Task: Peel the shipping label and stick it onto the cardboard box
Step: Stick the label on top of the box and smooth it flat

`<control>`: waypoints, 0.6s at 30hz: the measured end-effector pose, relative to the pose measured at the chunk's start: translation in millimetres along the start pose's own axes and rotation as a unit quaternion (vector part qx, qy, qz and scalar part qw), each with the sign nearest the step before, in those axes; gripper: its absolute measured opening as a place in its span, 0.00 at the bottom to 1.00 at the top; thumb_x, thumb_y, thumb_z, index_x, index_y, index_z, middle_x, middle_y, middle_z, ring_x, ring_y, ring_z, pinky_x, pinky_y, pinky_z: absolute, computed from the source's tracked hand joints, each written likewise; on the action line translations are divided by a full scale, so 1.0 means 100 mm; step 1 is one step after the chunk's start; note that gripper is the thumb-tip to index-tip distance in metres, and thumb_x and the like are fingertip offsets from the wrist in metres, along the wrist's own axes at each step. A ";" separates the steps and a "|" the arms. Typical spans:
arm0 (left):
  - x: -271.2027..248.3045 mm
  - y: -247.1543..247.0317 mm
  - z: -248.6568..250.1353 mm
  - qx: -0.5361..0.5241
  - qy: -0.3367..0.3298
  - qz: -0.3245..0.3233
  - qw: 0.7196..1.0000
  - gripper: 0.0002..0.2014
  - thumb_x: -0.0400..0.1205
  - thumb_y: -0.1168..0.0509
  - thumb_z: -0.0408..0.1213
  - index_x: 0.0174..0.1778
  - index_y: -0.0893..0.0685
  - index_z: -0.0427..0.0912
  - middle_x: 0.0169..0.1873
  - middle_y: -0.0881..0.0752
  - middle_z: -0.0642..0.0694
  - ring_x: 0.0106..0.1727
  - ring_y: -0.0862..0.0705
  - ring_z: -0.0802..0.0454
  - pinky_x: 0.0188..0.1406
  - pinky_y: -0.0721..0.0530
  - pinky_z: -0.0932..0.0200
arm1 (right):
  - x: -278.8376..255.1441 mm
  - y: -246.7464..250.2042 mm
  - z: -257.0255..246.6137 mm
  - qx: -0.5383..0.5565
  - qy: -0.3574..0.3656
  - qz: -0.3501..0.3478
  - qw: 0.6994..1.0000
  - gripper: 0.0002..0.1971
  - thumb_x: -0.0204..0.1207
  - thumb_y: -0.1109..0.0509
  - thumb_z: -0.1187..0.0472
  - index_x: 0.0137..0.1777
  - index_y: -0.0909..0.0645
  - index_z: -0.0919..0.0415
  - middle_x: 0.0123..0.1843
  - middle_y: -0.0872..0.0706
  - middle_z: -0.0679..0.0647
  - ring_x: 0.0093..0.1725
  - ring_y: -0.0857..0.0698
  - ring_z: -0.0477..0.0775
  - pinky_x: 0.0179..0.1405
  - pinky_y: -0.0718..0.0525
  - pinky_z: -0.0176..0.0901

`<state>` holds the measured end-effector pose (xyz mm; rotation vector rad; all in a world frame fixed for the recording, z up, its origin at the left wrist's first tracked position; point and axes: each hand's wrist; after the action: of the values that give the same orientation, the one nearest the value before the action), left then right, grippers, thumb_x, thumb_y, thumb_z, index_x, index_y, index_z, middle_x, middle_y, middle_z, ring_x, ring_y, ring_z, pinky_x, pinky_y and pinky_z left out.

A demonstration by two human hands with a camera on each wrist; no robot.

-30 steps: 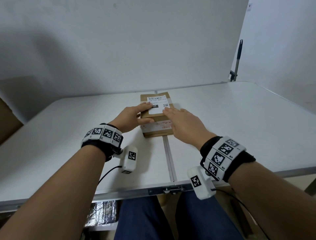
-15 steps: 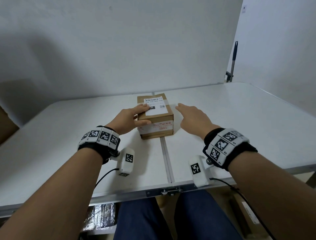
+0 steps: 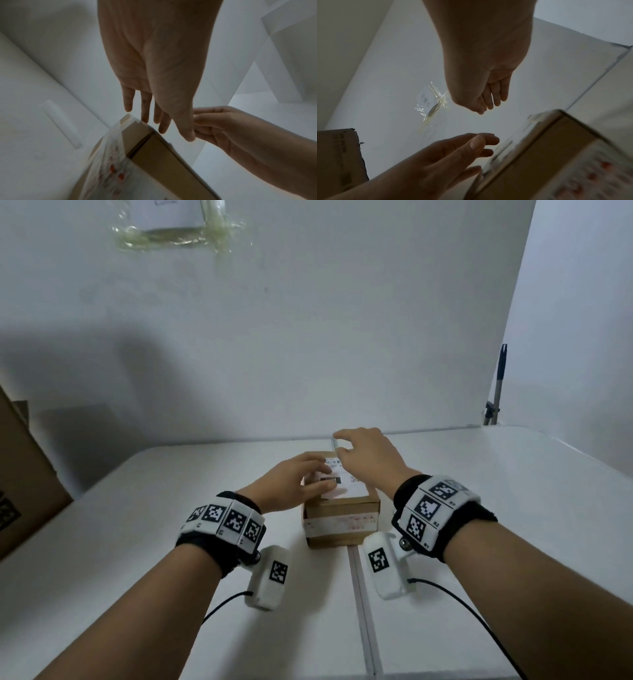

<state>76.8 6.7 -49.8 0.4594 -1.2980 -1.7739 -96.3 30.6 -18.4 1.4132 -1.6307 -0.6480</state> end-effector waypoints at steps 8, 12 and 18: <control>0.35 0.25 -0.16 0.045 0.024 0.001 0.999 0.16 0.83 0.38 0.47 0.64 0.16 0.49 0.75 0.26 0.49 0.69 0.22 0.51 0.65 0.30 0.64 | 0.51 -0.04 -0.07 -0.016 0.020 0.006 1.000 0.21 0.80 0.39 0.54 0.73 0.22 0.50 0.74 0.19 0.52 0.73 0.22 0.56 0.70 0.25 0.50; 0.46 0.35 -0.18 0.065 0.028 0.000 0.997 0.15 0.83 0.37 0.45 0.63 0.15 0.47 0.75 0.25 0.48 0.64 0.19 0.49 0.60 0.28 0.65 | 0.61 -0.04 -0.05 0.000 0.018 0.004 1.000 0.20 0.80 0.38 0.55 0.71 0.20 0.51 0.73 0.19 0.52 0.71 0.21 0.56 0.71 0.23 0.51; 0.59 0.45 -0.11 0.073 0.016 0.025 0.997 0.14 0.82 0.36 0.43 0.61 0.14 0.46 0.74 0.24 0.47 0.62 0.16 0.50 0.59 0.28 0.66 | 0.65 0.11 0.01 0.010 0.031 0.027 0.999 0.19 0.80 0.37 0.55 0.70 0.19 0.51 0.71 0.18 0.53 0.70 0.20 0.55 0.69 0.22 0.52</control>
<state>71.0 -50.8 -1.9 0.5307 -1.4091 -1.6313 -102.0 -29.3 7.2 1.3859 -1.6252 -0.5542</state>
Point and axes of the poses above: each hand's wrist, its own x-axis towards the middle knuckle, its own y-axis out of the back of the hand, z = x × y
